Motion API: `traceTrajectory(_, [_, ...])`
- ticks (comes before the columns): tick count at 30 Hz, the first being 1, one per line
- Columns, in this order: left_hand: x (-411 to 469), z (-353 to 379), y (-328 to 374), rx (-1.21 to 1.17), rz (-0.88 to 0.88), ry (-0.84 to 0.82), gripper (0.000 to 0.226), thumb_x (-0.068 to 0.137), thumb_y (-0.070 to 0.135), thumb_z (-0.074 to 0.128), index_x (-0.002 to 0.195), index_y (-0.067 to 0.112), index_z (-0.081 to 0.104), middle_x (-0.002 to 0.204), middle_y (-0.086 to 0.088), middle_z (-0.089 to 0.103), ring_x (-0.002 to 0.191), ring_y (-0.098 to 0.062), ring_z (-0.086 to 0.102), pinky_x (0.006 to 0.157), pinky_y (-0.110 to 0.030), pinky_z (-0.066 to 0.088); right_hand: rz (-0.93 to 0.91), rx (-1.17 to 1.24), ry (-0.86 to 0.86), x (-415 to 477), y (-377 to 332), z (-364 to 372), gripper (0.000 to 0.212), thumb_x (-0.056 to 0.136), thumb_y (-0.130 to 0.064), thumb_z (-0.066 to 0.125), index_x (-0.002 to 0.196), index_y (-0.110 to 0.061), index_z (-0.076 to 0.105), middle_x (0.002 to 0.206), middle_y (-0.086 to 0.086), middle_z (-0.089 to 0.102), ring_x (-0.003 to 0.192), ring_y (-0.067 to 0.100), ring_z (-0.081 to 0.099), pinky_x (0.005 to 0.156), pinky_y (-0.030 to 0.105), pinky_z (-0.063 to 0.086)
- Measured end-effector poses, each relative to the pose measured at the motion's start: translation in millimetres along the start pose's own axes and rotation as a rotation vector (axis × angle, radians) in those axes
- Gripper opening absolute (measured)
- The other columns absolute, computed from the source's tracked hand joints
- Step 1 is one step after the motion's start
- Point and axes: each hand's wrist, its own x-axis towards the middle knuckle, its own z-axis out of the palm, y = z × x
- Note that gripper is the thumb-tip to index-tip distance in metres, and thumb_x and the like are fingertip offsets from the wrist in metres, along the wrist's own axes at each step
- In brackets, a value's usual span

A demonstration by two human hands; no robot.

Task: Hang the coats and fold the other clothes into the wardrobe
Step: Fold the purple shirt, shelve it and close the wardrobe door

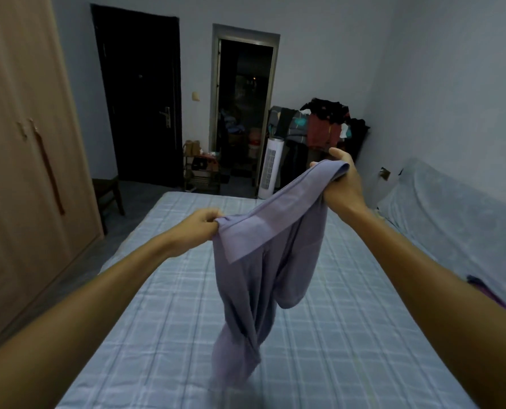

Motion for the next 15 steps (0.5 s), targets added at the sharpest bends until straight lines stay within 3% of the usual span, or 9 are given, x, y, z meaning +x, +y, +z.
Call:
traceTrajectory(4, [8.6, 13.2, -4.7, -0.183, -0.024, 0.238, 0.028, 0.092, -0.002, 0.045, 0.073, 0.011, 0.06, 0.071, -0.009, 0.062, 0.066, -0.018, 0.055, 0.061, -0.028, 0.044, 0.037, -0.057, -0.166, 7.7, 4.0, -10.1, 0.075, 0.089, -0.023, 0.06, 0.148, -0.02, 0.015, 0.113, 0.007, 0.058, 0.109, 0.026, 0.057, 0.099, 0.046, 0.046])
traceTrajectory(8, [11.1, 2.4, 2.6, -0.16, 0.061, 0.467, 0.029, 0.084, -0.01, 0.051, 0.066, 0.012, 0.047, 0.06, -0.005, 0.05, 0.057, -0.01, 0.043, 0.05, -0.023, 0.036, 0.01, -0.242, -0.136, 1.7, 14.5, -21.1, 0.061, 0.092, -0.018, 0.056, 0.144, -0.012, 0.023, 0.116, 0.004, 0.052, 0.106, 0.021, 0.052, 0.092, 0.037, 0.044])
traceTrajectory(10, [8.5, -5.7, 14.0, 0.014, 0.141, 0.479, 0.022, 0.08, -0.005, 0.056, 0.072, 0.014, 0.048, 0.064, -0.002, 0.052, 0.058, -0.007, 0.043, 0.053, -0.023, 0.037, -0.032, -0.359, -0.045, -1.5, 16.7, -23.2, 0.037, 0.094, -0.017, 0.052, 0.128, -0.007, 0.043, 0.109, 0.005, 0.055, 0.099, 0.022, 0.054, 0.08, 0.035, 0.043])
traceTrajectory(12, [4.0, -11.3, 25.9, 0.249, 0.191, 0.412, 0.014, 0.076, 0.008, 0.062, 0.084, 0.016, 0.053, 0.071, 0.003, 0.059, 0.062, -0.007, 0.049, 0.058, -0.023, 0.041, -0.034, -0.376, 0.026, -6.5, 14.6, -20.3, 0.014, 0.093, -0.014, 0.046, 0.099, -0.009, 0.058, 0.093, 0.007, 0.061, 0.085, 0.025, 0.058, 0.068, 0.035, 0.043])
traceTrajectory(15, [-4.1, -14.8, 44.0, 0.496, 0.142, 0.197, 0.024, 0.064, 0.031, 0.059, 0.087, 0.028, 0.065, 0.084, 0.008, 0.066, 0.078, -0.009, 0.059, 0.071, -0.028, 0.049, 0.061, -0.225, 0.167, -18.3, 7.9, -20.3, 0.027, 0.088, -0.015, 0.039, 0.063, -0.022, 0.047, 0.066, -0.002, 0.053, 0.061, 0.014, 0.048, 0.056, 0.03, 0.035])
